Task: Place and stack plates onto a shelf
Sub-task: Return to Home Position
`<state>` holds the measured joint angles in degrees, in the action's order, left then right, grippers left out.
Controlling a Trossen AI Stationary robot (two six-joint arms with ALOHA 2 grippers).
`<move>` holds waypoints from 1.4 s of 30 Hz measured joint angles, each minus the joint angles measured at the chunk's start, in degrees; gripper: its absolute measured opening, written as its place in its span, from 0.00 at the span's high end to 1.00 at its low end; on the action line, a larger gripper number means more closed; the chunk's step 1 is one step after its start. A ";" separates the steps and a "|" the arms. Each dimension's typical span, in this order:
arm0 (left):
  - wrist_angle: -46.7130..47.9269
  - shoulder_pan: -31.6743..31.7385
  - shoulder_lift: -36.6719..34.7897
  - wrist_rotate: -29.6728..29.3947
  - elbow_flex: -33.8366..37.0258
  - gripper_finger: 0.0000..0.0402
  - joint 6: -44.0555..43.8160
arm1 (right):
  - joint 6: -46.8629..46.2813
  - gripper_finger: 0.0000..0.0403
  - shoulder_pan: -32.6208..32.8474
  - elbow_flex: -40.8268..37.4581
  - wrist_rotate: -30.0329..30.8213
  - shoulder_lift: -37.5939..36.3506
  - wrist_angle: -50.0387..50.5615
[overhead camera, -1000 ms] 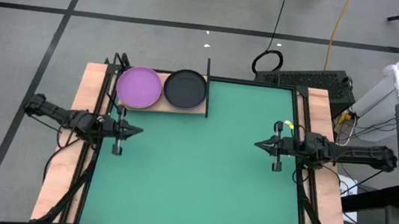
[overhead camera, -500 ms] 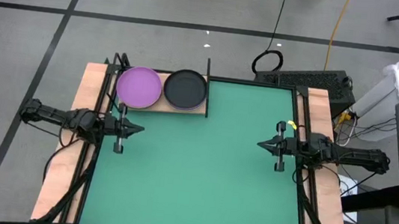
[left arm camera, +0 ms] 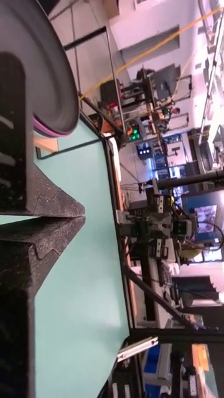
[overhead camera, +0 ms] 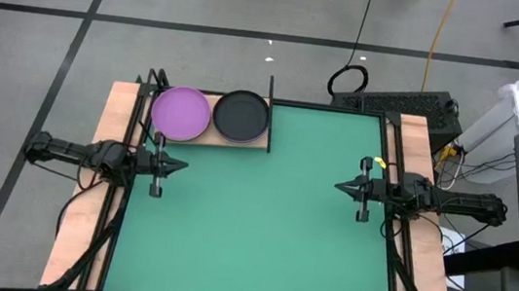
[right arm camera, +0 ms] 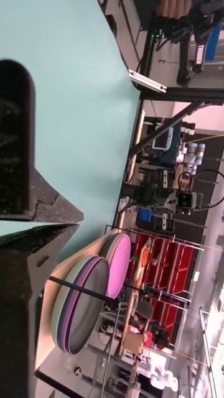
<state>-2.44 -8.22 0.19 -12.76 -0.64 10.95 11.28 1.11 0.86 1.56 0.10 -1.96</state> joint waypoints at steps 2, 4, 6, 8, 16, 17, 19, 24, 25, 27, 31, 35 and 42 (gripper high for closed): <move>0.18 0.49 0.00 1.09 0.01 1.00 0.55 | 0.21 1.00 0.00 0.00 0.04 0.00 0.08; 0.27 1.19 0.00 1.86 0.02 1.00 0.56 | 0.34 1.00 0.00 0.00 0.04 0.00 0.21; 0.27 2.05 0.00 1.95 0.02 1.00 0.54 | 0.50 1.00 0.00 0.00 0.05 0.00 0.24; 0.27 3.05 0.00 2.00 0.02 1.00 0.42 | 1.40 1.00 0.00 0.00 0.07 0.00 0.28; 0.65 5.25 0.00 4.16 0.02 1.00 -2.72 | 5.35 1.00 0.00 0.00 3.13 0.00 0.20; 0.64 5.26 0.00 4.14 0.02 1.00 -3.08 | 5.93 1.00 0.00 0.00 3.24 0.00 0.17; 0.64 5.26 0.00 4.12 0.02 1.00 -3.64 | 6.28 1.00 0.00 0.00 4.31 0.00 0.04; 0.66 5.26 0.00 4.14 0.02 1.00 -3.96 | 5.56 1.00 0.00 0.00 4.41 0.00 0.02; 0.68 5.26 0.00 4.19 0.02 1.00 -3.90 | 5.09 1.00 0.00 0.00 4.37 0.00 0.02; 0.85 5.26 0.00 5.13 0.02 1.00 -3.89 | 4.26 1.00 0.00 0.00 4.24 0.00 0.03; 1.06 5.27 0.00 6.44 0.02 1.00 -3.63 | 3.71 1.00 0.00 0.00 0.10 0.00 0.15; 1.20 6.51 0.02 7.14 0.04 1.00 -4.05 | 2.72 1.00 0.00 0.00 -0.12 0.00 0.14; 1.63 10.78 0.02 12.39 0.10 1.00 -5.35 | 2.30 1.00 0.00 0.00 -0.14 0.00 0.15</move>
<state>-0.81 2.55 0.21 -0.37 -0.55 5.59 13.58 1.10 0.86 1.43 0.10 -1.80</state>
